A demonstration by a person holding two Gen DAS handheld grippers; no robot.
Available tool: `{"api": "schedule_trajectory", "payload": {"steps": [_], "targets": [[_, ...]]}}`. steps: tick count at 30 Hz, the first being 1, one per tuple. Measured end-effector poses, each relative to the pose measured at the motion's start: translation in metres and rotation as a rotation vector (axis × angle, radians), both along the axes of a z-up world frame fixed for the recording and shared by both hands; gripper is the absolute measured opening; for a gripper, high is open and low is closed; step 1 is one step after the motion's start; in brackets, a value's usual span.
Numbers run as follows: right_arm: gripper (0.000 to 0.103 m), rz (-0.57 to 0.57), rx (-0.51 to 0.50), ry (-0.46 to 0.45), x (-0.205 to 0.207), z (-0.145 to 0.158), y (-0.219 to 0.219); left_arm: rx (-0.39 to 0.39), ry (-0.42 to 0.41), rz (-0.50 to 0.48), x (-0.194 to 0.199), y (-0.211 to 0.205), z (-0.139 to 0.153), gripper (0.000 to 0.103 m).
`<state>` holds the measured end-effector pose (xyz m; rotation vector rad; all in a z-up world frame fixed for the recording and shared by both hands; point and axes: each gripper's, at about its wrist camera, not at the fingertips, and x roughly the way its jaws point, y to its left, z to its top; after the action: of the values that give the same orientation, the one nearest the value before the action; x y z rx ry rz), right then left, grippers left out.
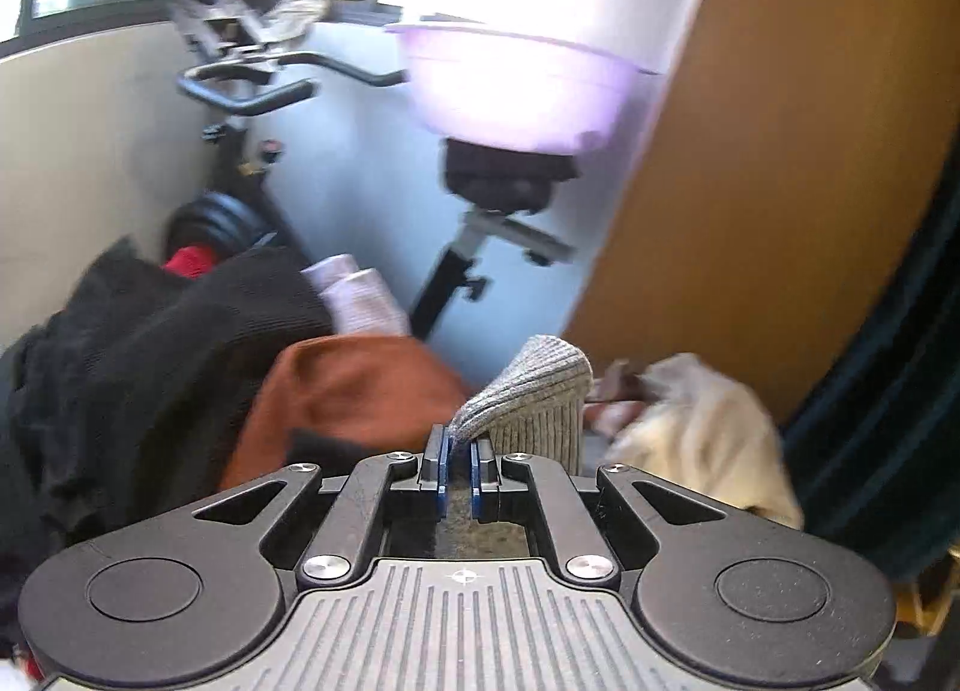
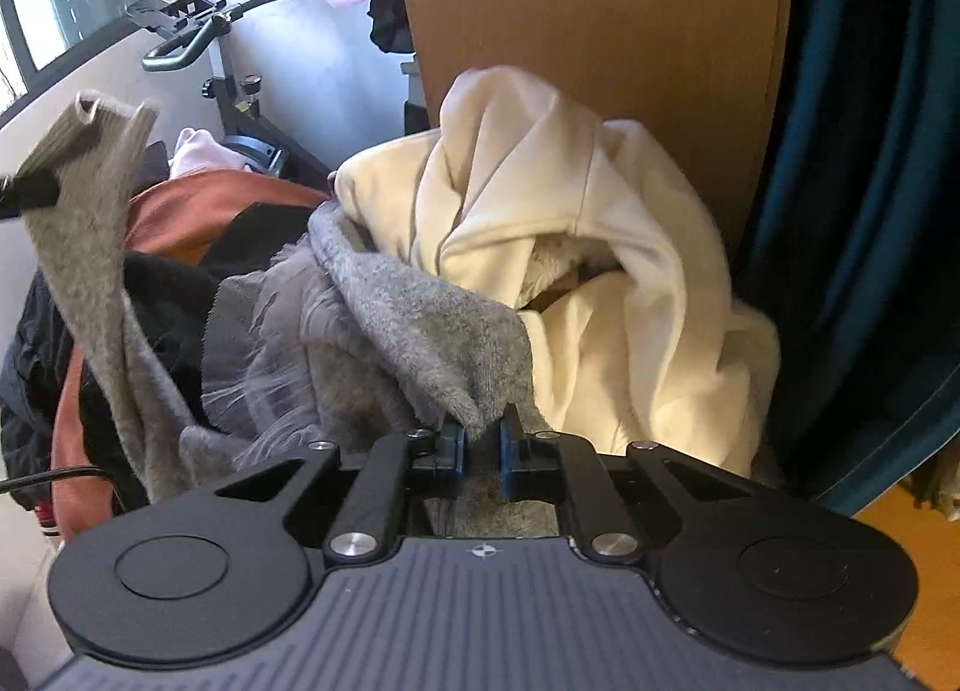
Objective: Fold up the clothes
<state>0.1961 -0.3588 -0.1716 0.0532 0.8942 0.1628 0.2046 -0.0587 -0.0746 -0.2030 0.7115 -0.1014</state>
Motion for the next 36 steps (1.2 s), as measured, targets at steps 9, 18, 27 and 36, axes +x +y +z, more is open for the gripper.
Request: {"api": "schedule_trajectory", "payload": {"steps": [9, 18, 27, 36], "targets": [[0.011, 0.05, 0.006, 0.0, -0.009, 0.001, 0.011, -0.049, -0.082, 0.112, -0.012, 0.033, 0.02, 0.005], [0.009, 0.175, 0.094, -0.22, -0.01, 0.077, 0.048, -0.077, -0.34, 0.29, -0.016, 0.103, 0.113, 0.005], [0.01, 0.218, 0.082, -0.224, 0.003, 0.082, 0.086, 0.006, -0.212, 0.401, 0.005, 0.176, 0.098, 0.006], [0.011, 0.094, 0.015, -0.02, 0.004, 0.012, 0.065, 0.025, 0.129, 0.321, 0.035, 0.166, -0.021, 0.011]]}}
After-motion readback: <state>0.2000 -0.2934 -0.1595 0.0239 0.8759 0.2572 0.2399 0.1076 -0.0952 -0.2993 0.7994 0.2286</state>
